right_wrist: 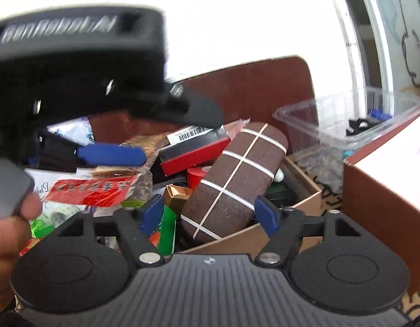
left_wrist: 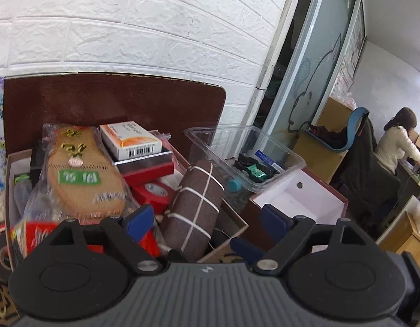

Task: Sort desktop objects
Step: 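Carry the brown cylinder with the left tool and place it on the shelf, then return the left tool to the pile and reach for the green box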

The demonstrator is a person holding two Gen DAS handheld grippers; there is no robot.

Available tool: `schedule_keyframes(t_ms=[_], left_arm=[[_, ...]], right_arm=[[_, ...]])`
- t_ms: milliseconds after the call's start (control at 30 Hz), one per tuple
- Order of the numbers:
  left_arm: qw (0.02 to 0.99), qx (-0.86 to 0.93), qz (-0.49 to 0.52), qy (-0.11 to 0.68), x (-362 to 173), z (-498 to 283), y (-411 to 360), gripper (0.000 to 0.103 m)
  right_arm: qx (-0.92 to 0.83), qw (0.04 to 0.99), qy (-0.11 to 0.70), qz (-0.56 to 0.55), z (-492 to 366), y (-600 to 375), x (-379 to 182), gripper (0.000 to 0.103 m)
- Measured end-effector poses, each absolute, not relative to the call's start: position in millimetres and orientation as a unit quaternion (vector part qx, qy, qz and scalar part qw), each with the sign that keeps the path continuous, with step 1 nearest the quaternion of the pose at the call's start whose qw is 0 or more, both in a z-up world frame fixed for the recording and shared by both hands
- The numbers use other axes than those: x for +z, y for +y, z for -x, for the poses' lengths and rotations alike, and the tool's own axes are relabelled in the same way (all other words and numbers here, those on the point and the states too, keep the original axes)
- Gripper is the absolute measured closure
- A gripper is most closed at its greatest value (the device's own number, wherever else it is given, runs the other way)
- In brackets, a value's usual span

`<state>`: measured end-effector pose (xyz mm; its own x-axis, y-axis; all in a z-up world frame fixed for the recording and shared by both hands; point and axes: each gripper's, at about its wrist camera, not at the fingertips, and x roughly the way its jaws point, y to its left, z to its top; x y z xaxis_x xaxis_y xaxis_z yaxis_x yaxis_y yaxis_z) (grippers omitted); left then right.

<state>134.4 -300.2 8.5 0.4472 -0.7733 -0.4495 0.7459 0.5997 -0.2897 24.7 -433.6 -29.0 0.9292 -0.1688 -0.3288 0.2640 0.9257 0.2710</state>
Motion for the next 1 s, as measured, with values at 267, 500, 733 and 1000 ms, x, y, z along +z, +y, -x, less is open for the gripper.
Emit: schedule_keyframes(t_ms=[267,500,733,1000], left_arm=[[0.864,-0.425,0.069,0.262,-13.6,-84.1,-235.8,0.01],[0.88,-0.363,0.094,0.293,-47.7,-53.0,-173.6,0.009],[0.905,-0.262,0.129,0.31,-70.5,-51.1,-93.4,0.01],[0.929,-0.147,0.175,0.291,-75.7,-80.1,0.4,0.01]], right_arm=[[-0.066,0.972,0.189,-0.125,8.5,-394.3,-30.6,0.015],[-0.006,0.967,0.235,-0.095,17.2,-342.2,-37.7,0.015],[0.088,0.957,0.27,-0.057,9.0,-270.4,-51.8,0.014],[0.177,0.946,0.271,-0.01,-24.7,-194.8,-54.1,0.015]])
